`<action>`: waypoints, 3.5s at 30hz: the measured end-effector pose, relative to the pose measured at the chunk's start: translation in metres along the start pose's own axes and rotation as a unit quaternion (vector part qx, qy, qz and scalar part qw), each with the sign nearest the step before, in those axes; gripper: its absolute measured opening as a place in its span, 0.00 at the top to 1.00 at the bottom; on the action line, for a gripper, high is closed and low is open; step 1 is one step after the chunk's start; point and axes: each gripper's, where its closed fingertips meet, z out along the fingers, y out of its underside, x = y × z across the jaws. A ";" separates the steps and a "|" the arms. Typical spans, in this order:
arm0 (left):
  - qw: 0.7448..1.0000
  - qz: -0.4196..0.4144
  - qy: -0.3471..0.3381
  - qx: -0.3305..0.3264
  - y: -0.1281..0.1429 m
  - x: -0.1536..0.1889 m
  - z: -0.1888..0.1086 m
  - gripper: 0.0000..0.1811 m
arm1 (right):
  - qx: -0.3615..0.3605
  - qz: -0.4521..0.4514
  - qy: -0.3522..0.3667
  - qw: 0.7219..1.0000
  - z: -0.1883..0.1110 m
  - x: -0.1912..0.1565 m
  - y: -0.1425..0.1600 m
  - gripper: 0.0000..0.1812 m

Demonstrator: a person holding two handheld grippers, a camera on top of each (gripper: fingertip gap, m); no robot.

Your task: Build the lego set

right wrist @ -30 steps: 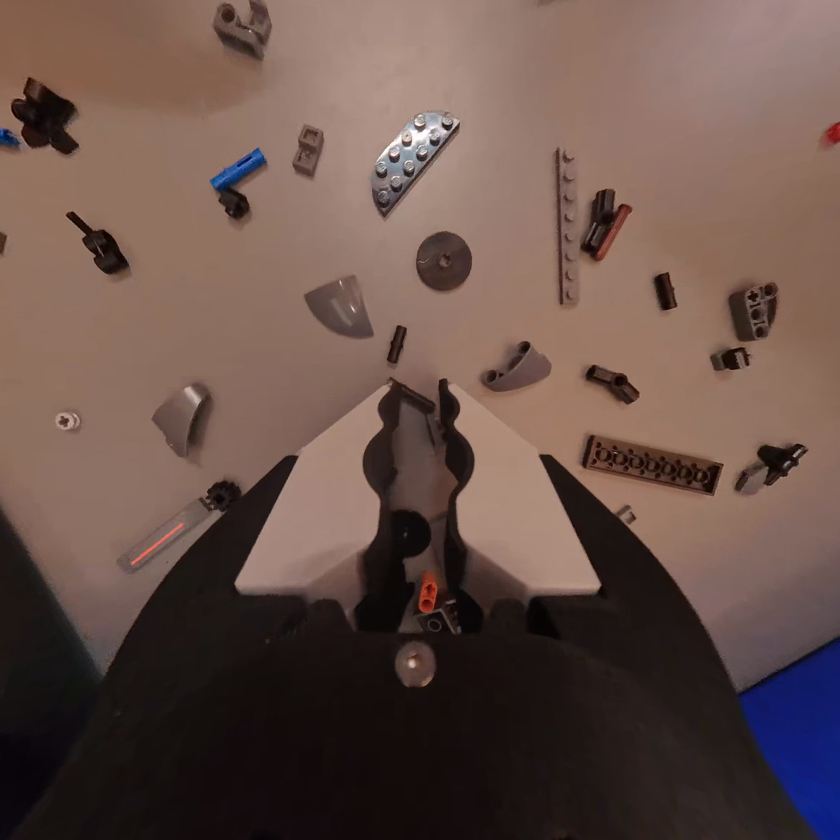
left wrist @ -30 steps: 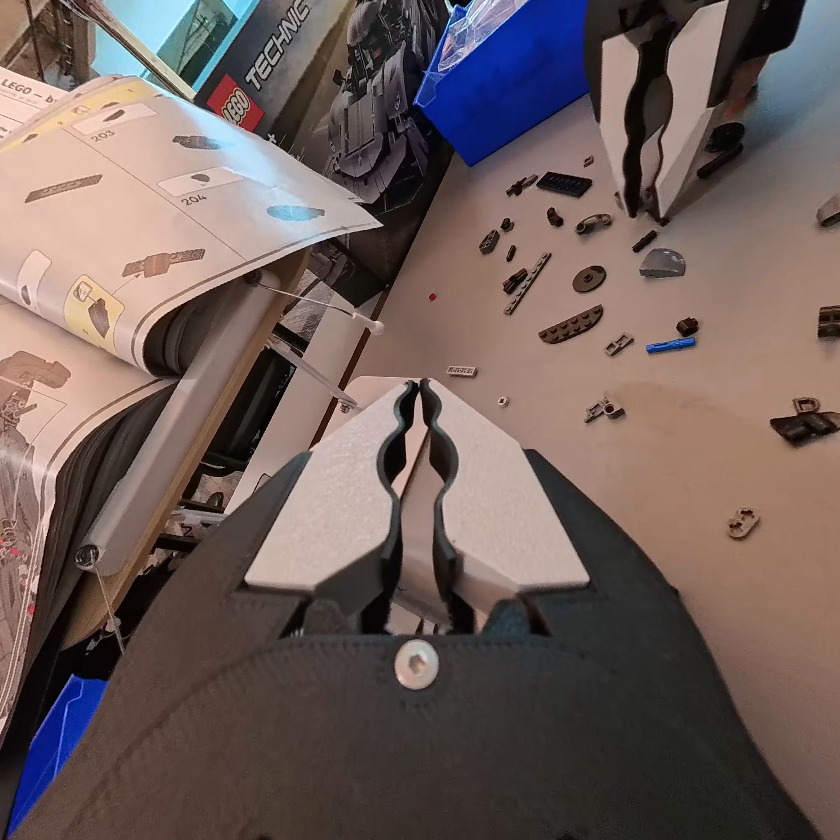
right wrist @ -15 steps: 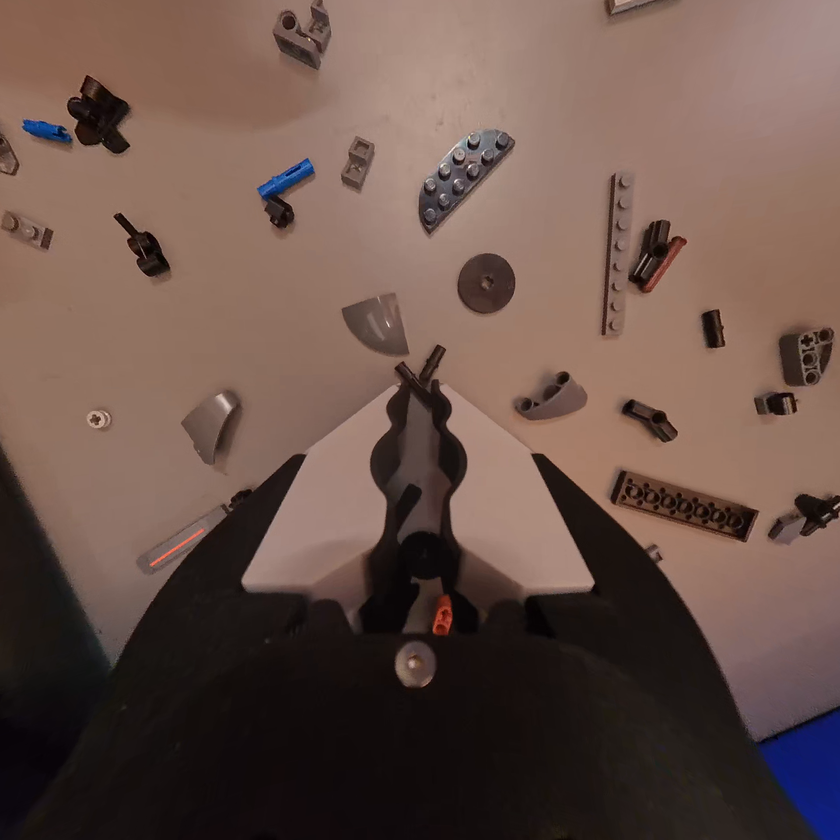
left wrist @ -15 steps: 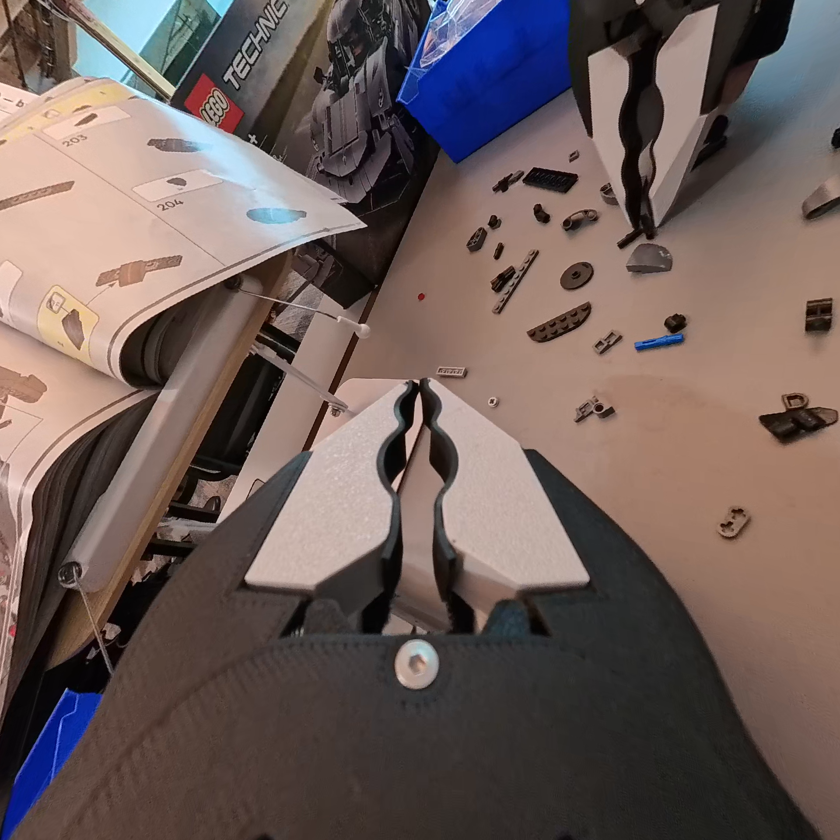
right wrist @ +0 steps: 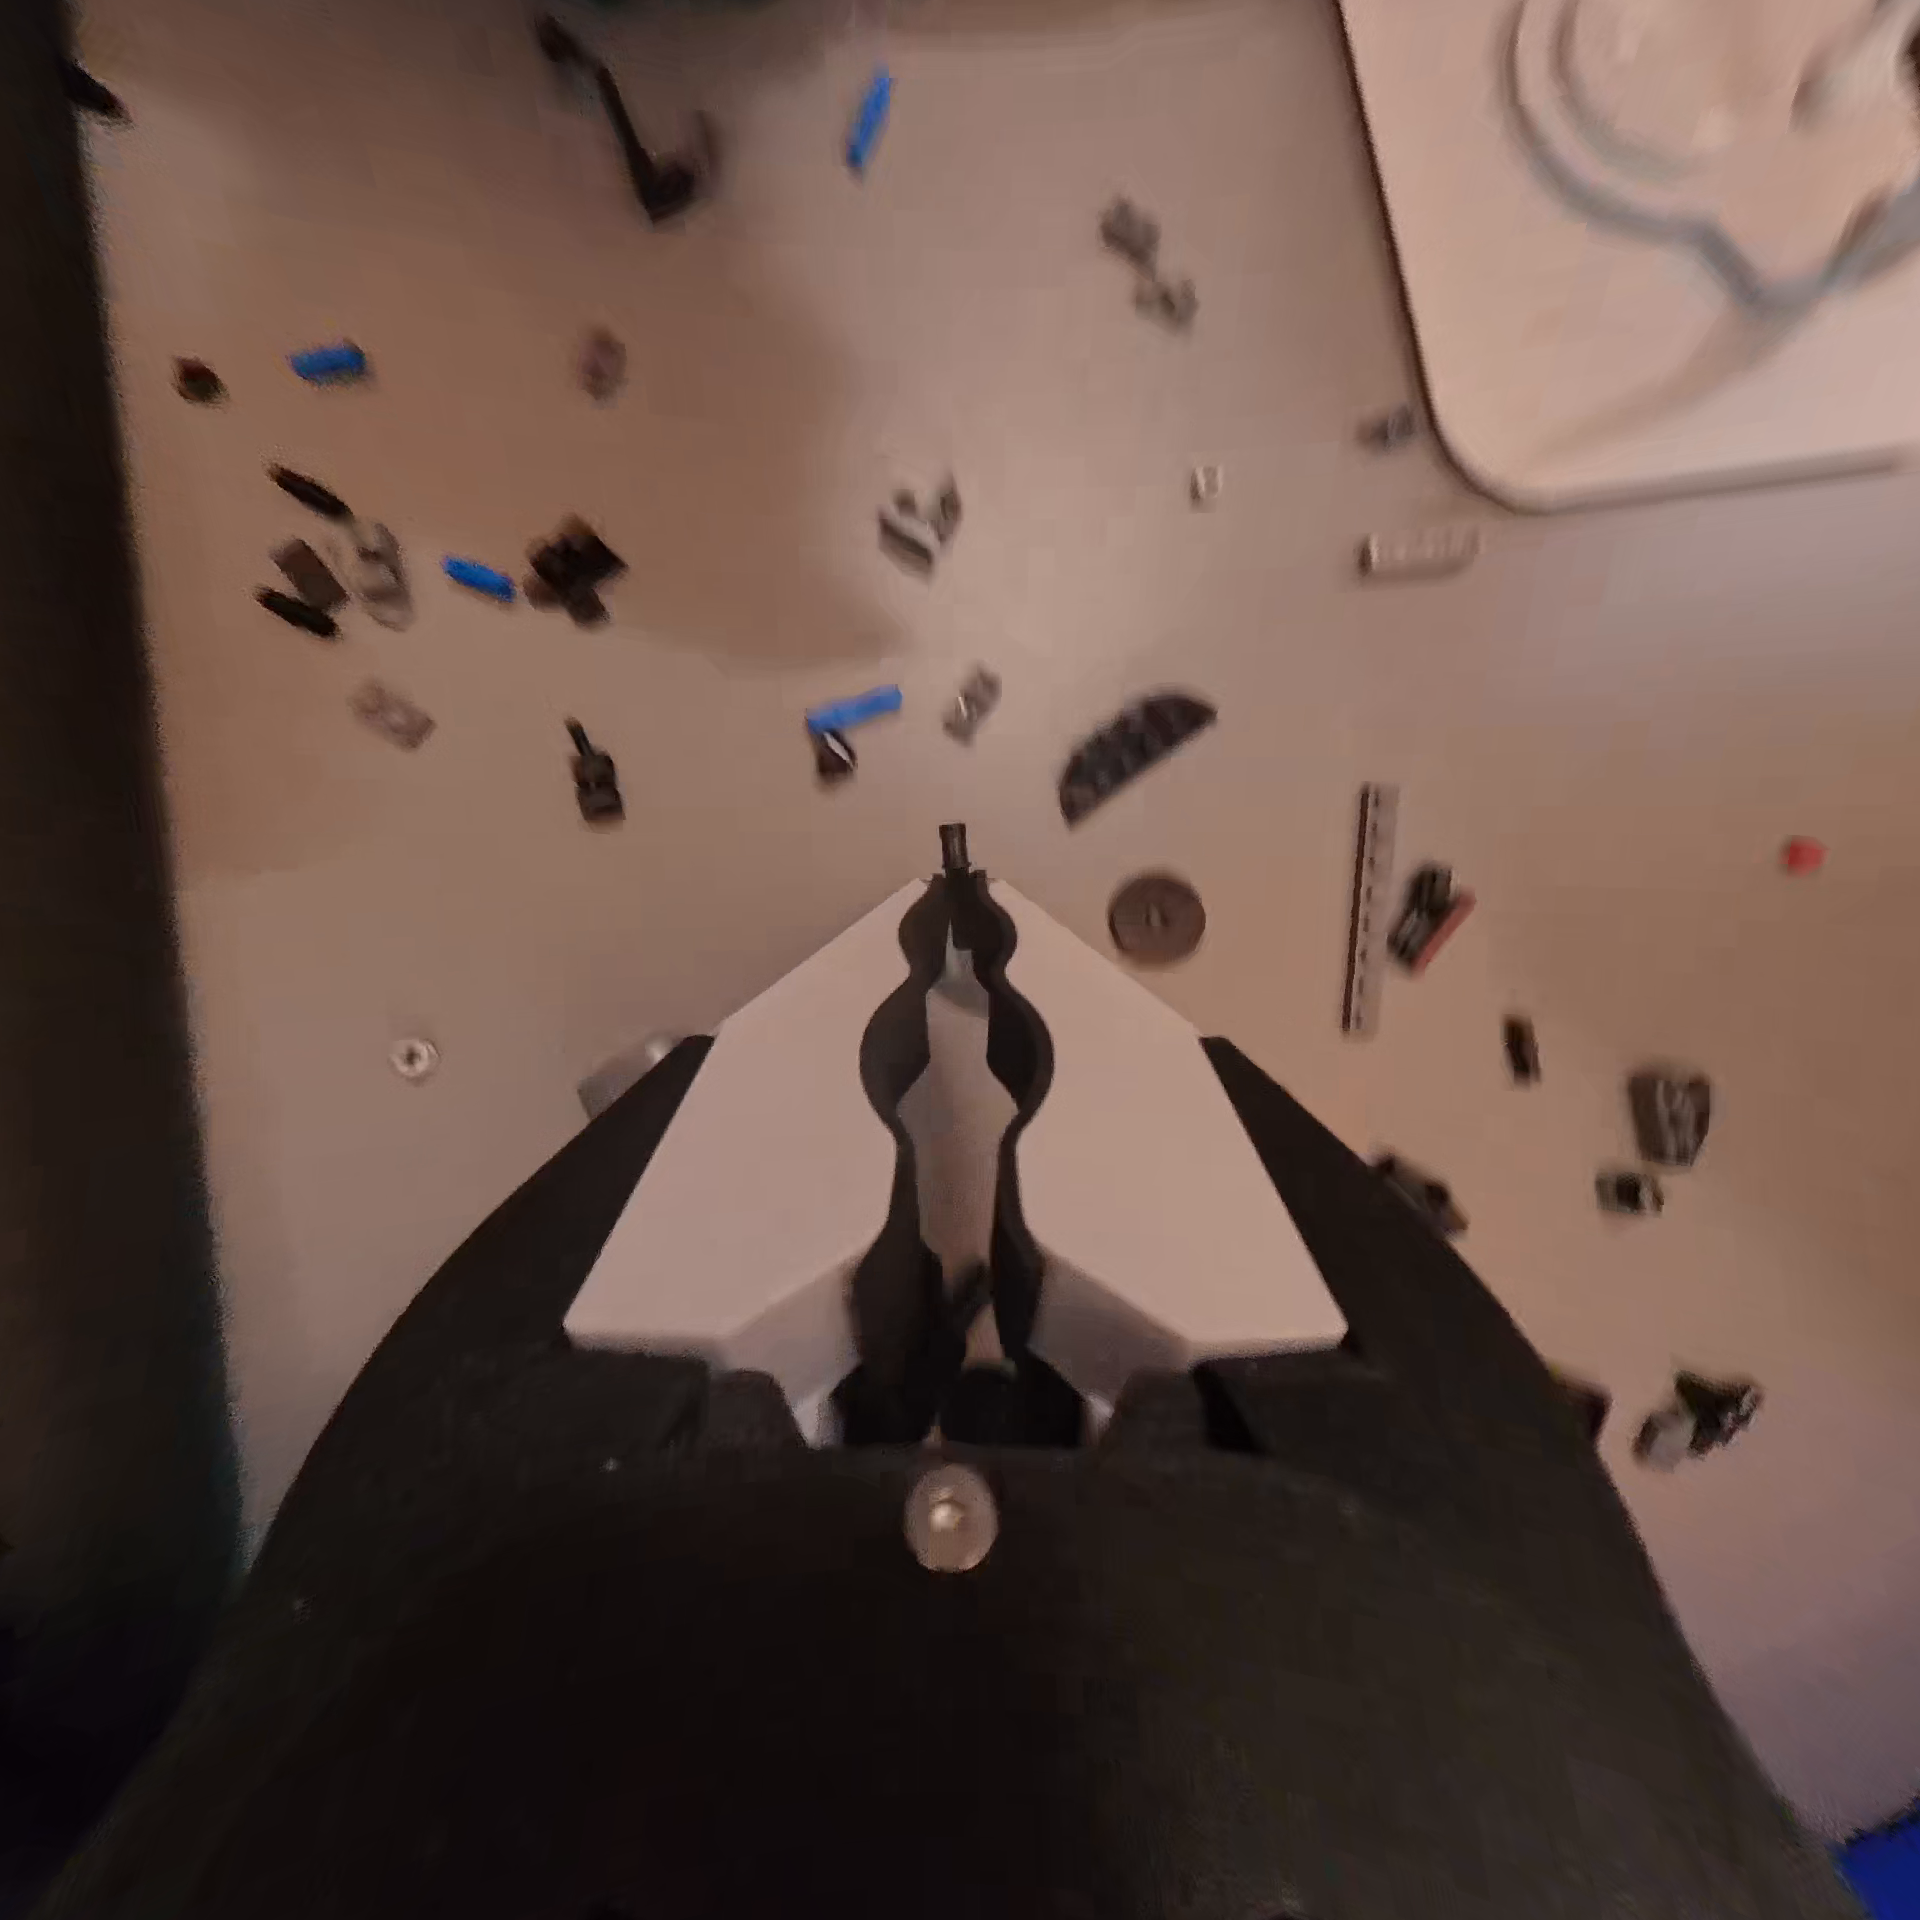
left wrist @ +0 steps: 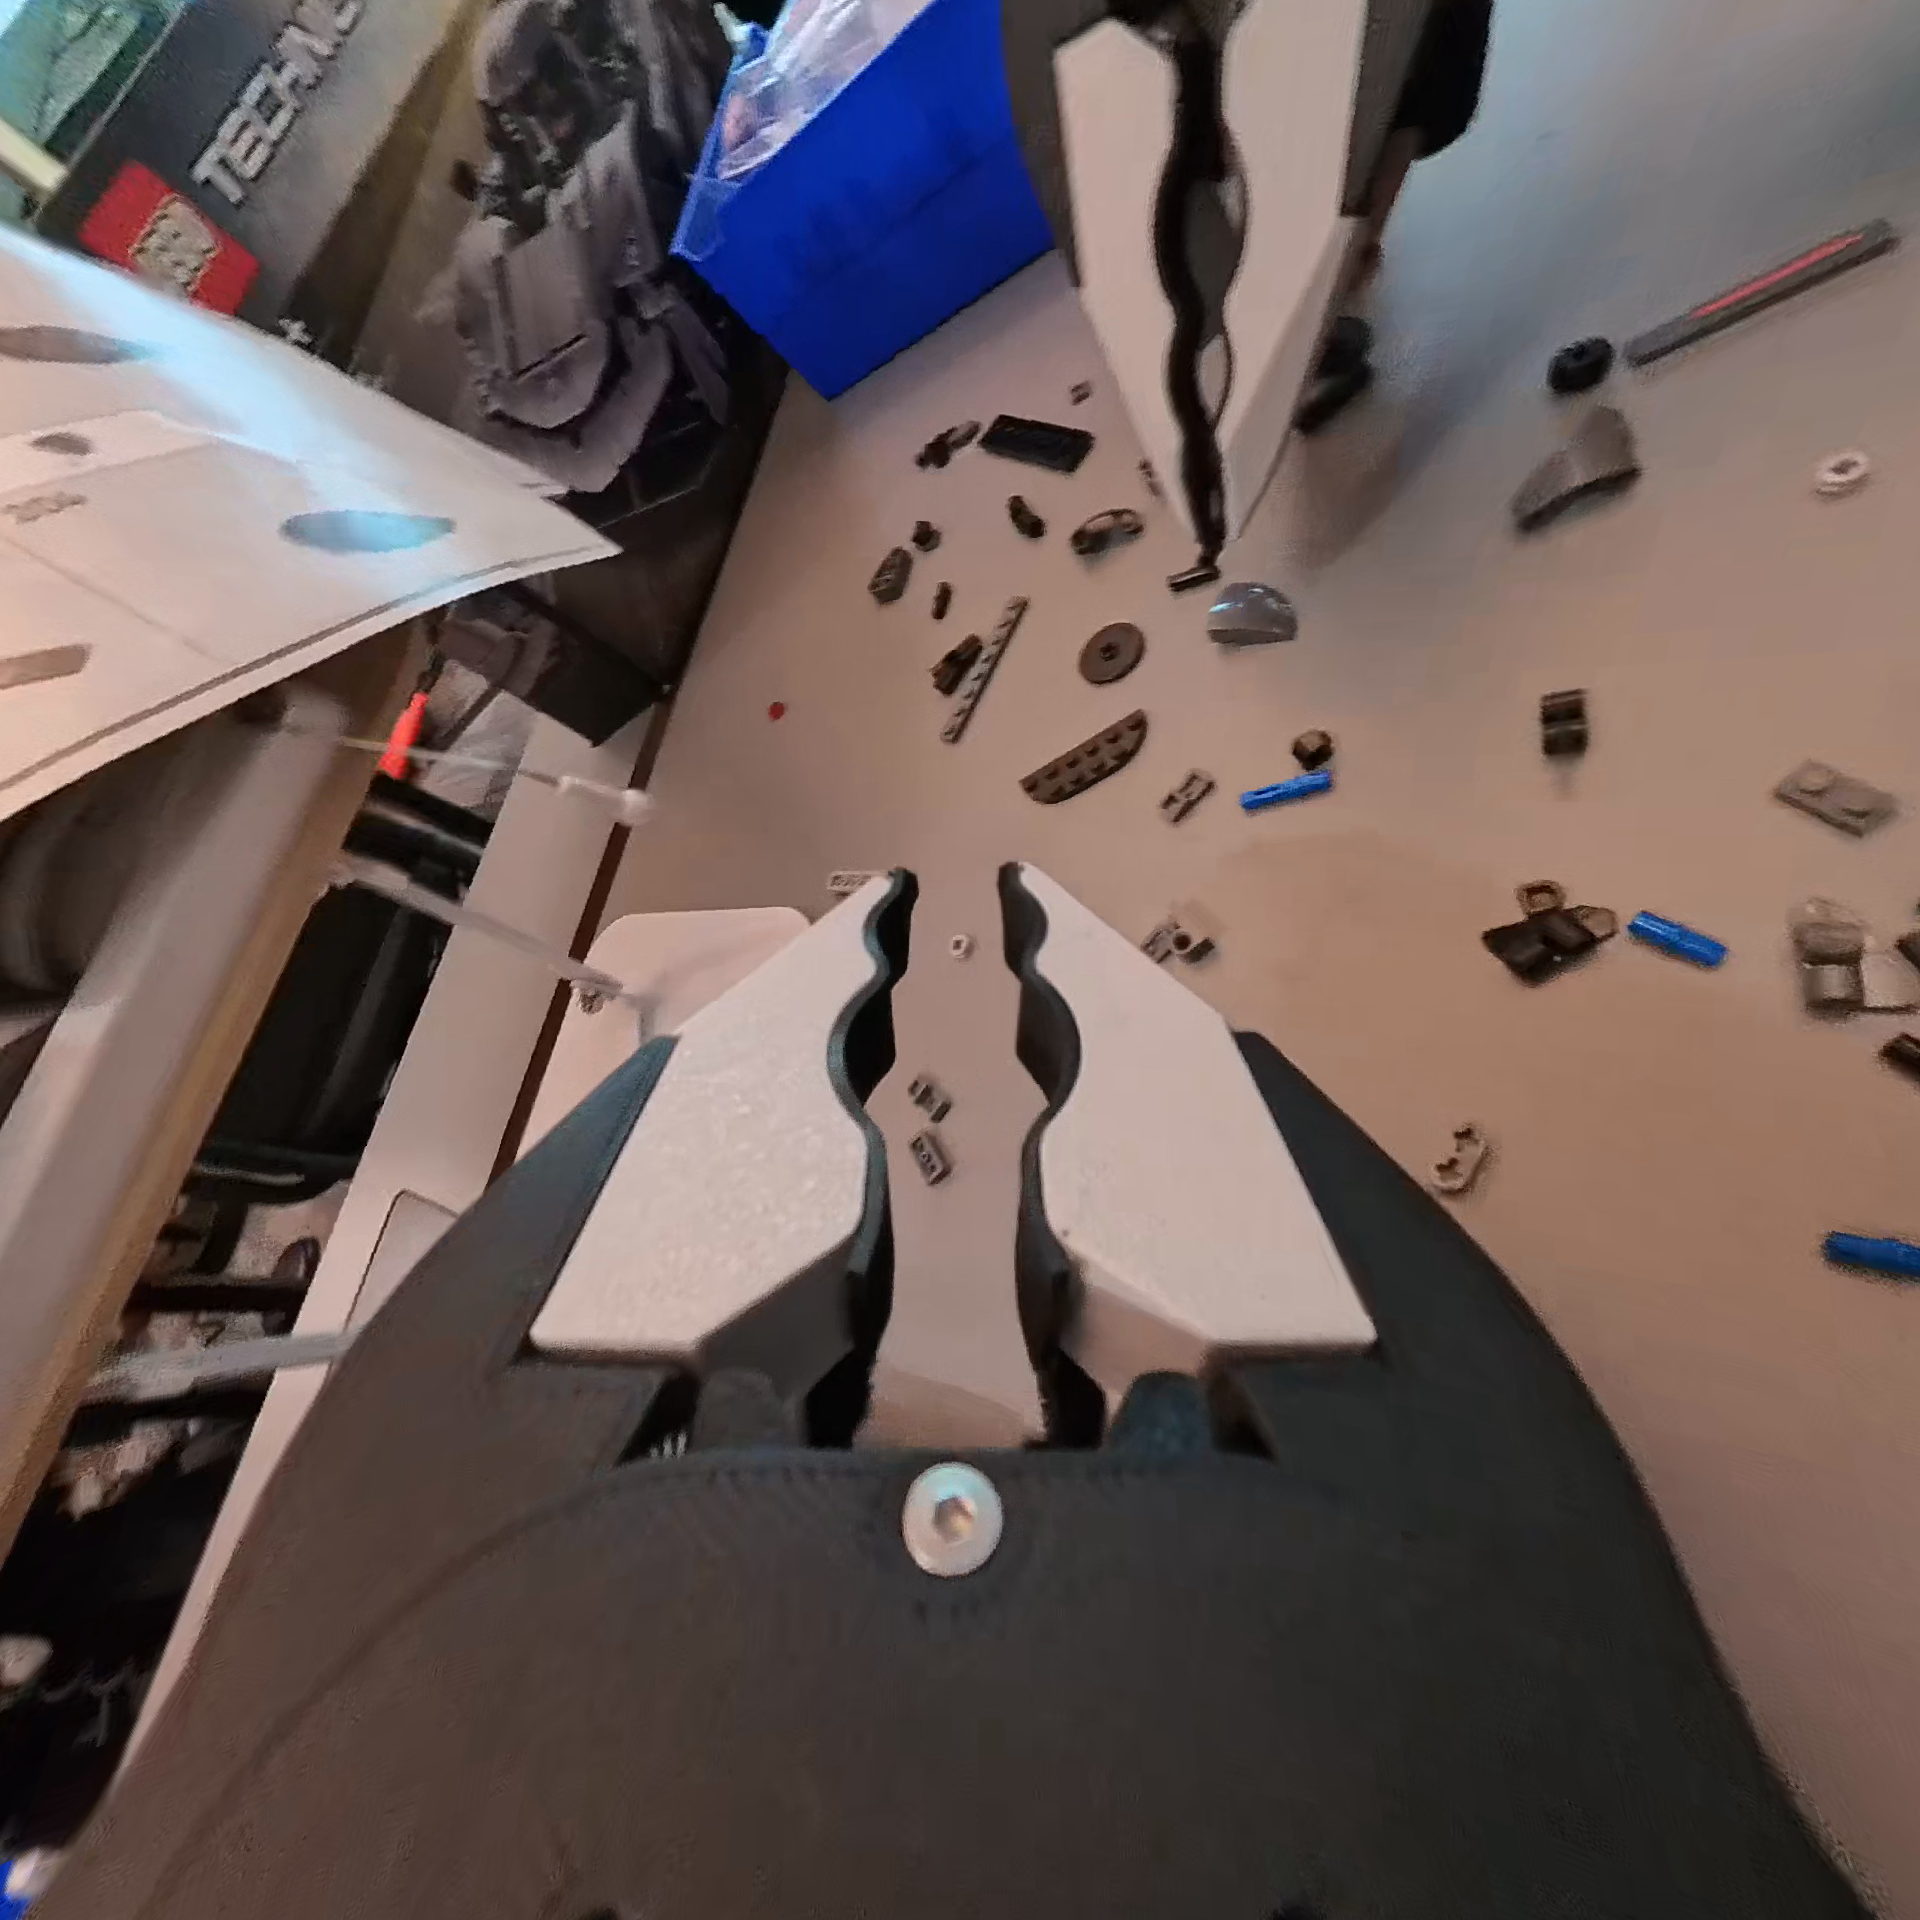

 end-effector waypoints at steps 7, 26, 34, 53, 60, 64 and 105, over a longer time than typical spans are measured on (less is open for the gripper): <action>0.996 0.079 0.021 0.034 -0.029 0.032 0.007 0.87 | 0.087 -0.027 -0.064 0.994 0.019 -0.028 -0.052 0.99; 0.981 0.185 0.054 -0.009 -0.028 0.069 0.019 0.98 | 0.155 0.016 -0.171 0.973 0.016 -0.049 -0.072 0.99; 0.990 0.138 0.034 -0.003 -0.030 0.050 0.014 0.98 | 0.191 0.046 -0.132 0.971 0.009 -0.034 -0.083 0.95; 0.995 -0.037 -0.091 0.007 0.003 -0.045 -0.025 0.99 | 0.095 -0.009 -0.089 0.991 0.053 -0.046 -0.077 0.94; 0.995 -0.033 -0.092 0.007 0.003 -0.045 -0.024 0.99 | 0.030 -0.028 -0.117 0.992 0.096 -0.081 -0.087 0.93; 0.995 -0.029 -0.091 0.007 0.002 -0.043 -0.024 0.99 | 0.001 -0.025 -0.112 0.993 0.110 -0.086 -0.084 0.92; 0.990 -0.033 -0.114 0.073 -0.027 -0.038 -0.023 0.98 | 0.349 0.162 -0.082 0.919 -0.004 -0.006 -0.138 0.98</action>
